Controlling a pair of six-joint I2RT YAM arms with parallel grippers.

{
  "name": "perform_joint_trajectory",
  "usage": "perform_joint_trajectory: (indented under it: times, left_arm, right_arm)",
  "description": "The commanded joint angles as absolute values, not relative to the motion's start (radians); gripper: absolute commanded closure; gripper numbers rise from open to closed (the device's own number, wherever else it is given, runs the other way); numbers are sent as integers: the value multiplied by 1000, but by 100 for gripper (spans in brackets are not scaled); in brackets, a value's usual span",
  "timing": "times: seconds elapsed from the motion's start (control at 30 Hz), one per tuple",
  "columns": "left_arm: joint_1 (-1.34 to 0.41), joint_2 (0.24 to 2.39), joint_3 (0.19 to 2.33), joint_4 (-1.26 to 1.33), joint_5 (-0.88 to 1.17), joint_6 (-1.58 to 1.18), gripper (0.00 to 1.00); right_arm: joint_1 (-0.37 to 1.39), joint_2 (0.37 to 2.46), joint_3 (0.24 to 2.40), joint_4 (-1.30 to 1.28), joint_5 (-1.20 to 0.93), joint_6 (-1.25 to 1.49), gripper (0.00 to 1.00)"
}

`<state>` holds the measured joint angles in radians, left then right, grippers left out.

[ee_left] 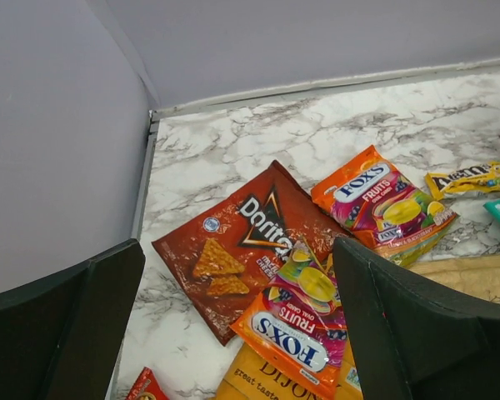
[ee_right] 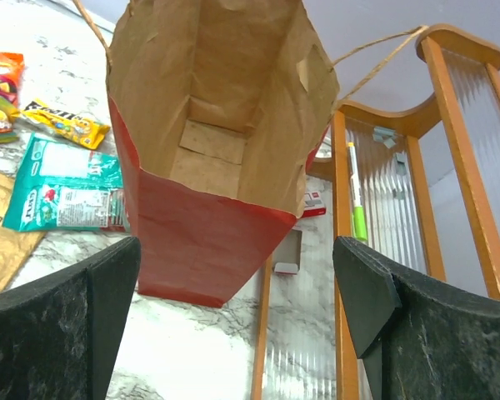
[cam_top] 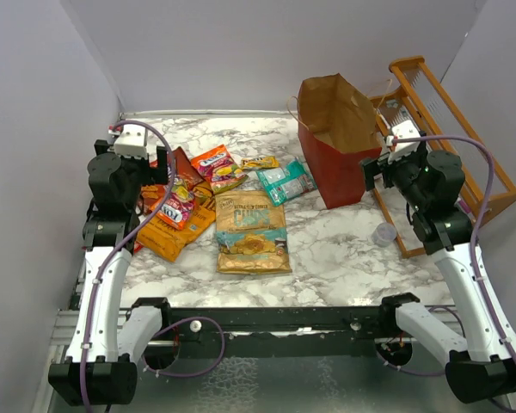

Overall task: Place the snacks into the paper bag
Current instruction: Pick up the snack from the center of the board.

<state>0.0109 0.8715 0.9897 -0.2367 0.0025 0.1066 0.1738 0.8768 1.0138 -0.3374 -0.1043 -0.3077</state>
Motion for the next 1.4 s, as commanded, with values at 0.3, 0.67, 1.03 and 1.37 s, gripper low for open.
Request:
perform_joint_trajectory:
  times: [0.3, 0.67, 1.03, 1.37]
  left_arm:
    - [-10, 901, 938, -153, -5, 129, 1]
    - [-15, 906, 904, -127, 0, 128, 1]
    - [-14, 906, 851, -102, 109, 156, 1]
    - [-17, 950, 767, -46, 262, 202, 1]
  right_arm:
    - [150, 933, 1113, -425, -221, -279, 1]
    - [144, 976, 1141, -463, -256, -310, 1]
    - [142, 1093, 1243, -525, -402, -369, 1]
    - [145, 1186, 1287, -522, -492, -381, 1]
